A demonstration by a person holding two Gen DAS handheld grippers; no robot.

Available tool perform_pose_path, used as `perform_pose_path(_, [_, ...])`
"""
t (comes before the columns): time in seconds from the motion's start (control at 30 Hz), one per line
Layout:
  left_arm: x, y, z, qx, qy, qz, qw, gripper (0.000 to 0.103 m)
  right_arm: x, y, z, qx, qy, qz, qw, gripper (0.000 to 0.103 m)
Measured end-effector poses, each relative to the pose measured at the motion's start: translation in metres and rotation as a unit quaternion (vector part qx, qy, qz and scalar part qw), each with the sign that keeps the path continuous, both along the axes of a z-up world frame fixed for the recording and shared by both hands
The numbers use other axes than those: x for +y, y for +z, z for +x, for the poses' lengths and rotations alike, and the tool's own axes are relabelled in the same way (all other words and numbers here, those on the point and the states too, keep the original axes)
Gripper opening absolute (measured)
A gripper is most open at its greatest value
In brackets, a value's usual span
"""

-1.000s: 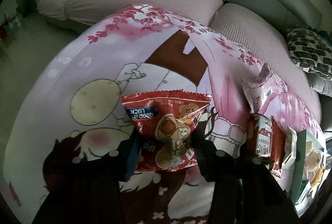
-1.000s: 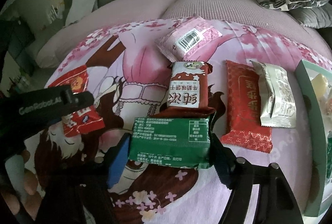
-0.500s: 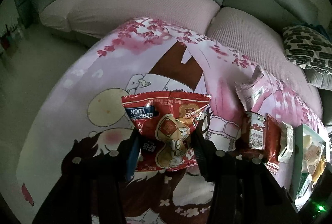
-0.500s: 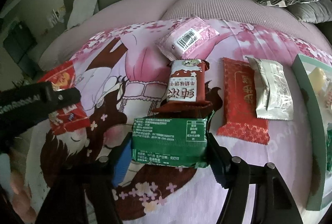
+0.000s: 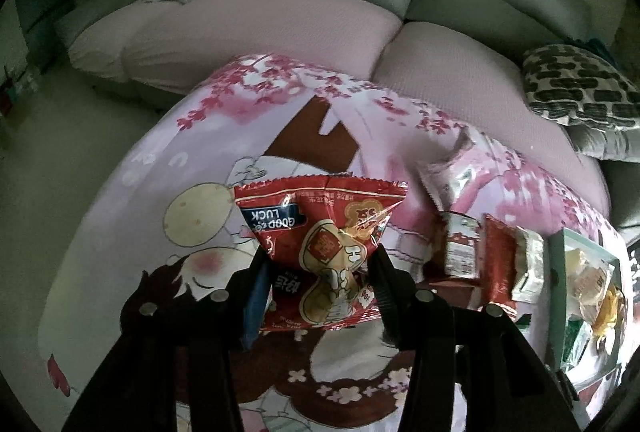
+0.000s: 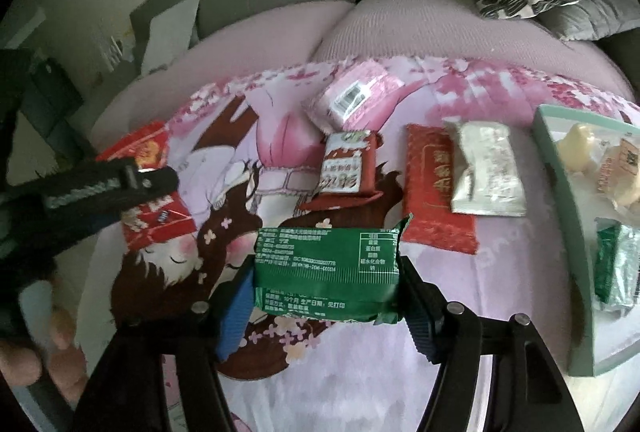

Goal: Organize snacks
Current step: 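Carry the red bag and green pack over the tray with both grippers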

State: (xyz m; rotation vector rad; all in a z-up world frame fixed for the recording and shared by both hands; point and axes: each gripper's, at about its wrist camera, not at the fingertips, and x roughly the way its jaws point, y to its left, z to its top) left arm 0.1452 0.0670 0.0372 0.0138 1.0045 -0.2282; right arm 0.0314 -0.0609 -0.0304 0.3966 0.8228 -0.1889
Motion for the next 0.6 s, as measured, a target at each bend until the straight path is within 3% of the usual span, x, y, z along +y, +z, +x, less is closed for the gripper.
perform_pose_path(0.33, [-0.027,0.019,-0.015,-0.024,-0.031,-0.006,0.9992,0.050,-0.051,0.040,-0.045,-0.054,-0.074,0.002,0.996,0.069])
perform_pose_path(0.6, [-0.056,0.029,-0.028,-0.034,-0.059,-0.016,0.9976,0.050,-0.099,0.052,-0.077,-0.075,-0.143,0.011,0.987,0.069])
